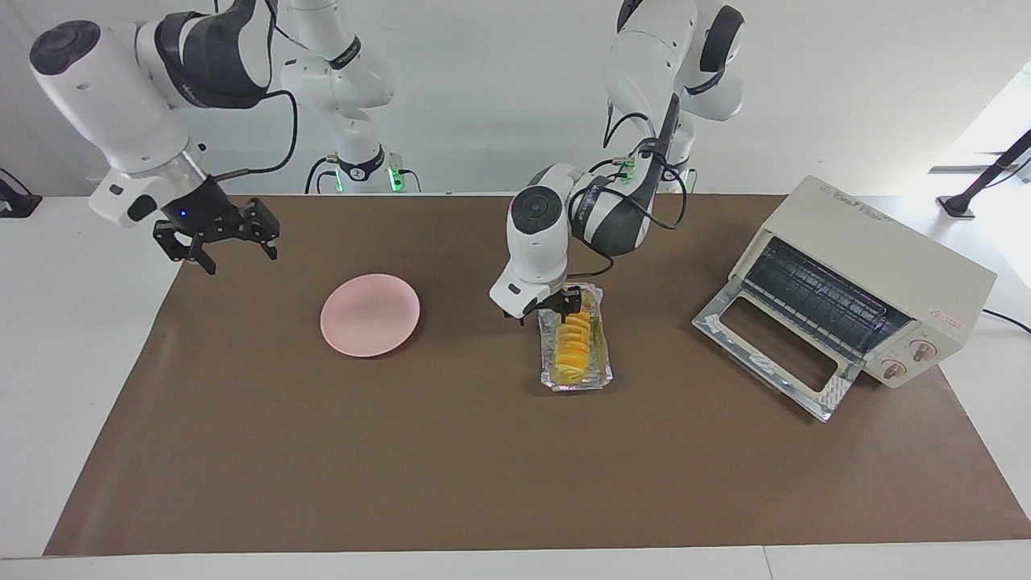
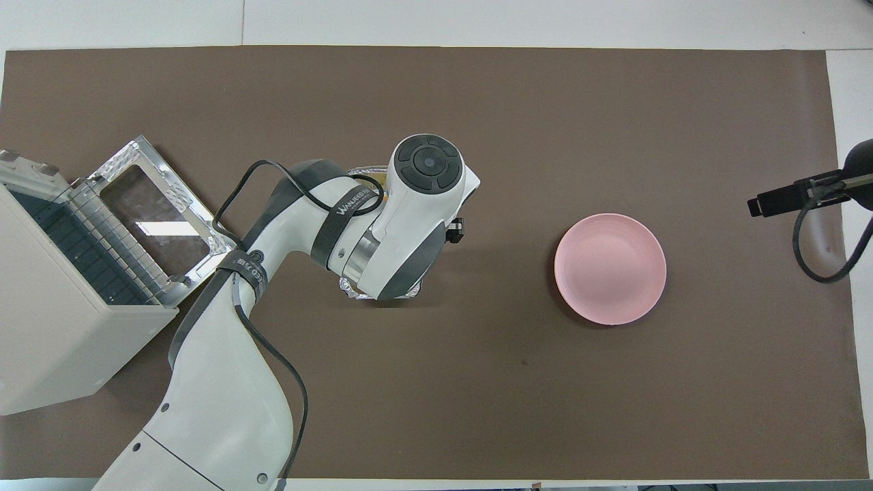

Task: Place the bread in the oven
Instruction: 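Grasp the foil tray with the left gripper while the right gripper withdraws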

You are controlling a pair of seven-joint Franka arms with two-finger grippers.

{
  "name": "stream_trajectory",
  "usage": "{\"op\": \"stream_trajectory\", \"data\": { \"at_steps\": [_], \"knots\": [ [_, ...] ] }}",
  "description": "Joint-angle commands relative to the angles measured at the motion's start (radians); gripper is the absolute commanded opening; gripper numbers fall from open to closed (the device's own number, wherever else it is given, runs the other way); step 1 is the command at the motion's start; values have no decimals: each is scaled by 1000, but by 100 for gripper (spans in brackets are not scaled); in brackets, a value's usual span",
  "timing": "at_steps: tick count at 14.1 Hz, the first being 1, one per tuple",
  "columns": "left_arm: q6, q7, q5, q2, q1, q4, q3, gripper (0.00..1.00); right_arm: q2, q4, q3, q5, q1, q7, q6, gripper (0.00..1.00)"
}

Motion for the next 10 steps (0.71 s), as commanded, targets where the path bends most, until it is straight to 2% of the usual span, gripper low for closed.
{"op": "stream_trajectory", "data": {
  "at_steps": [1,3,7,10],
  "knots": [
    [1,-13,22,17,-19,22,19,76,-67,-11,8,-7,-30,-25,-95,100],
    [14,-13,24,23,-19,22,20,69,-94,-13,8,-11,-43,-39,-144,100],
    [23,-13,31,29,-19,22,20,67,-111,-10,18,-95,-43,-80,-152,100],
    [34,-13,44,55,-19,22,20,61,-69,77,44,-134,-75,-71,-181,100]
  ]
}}
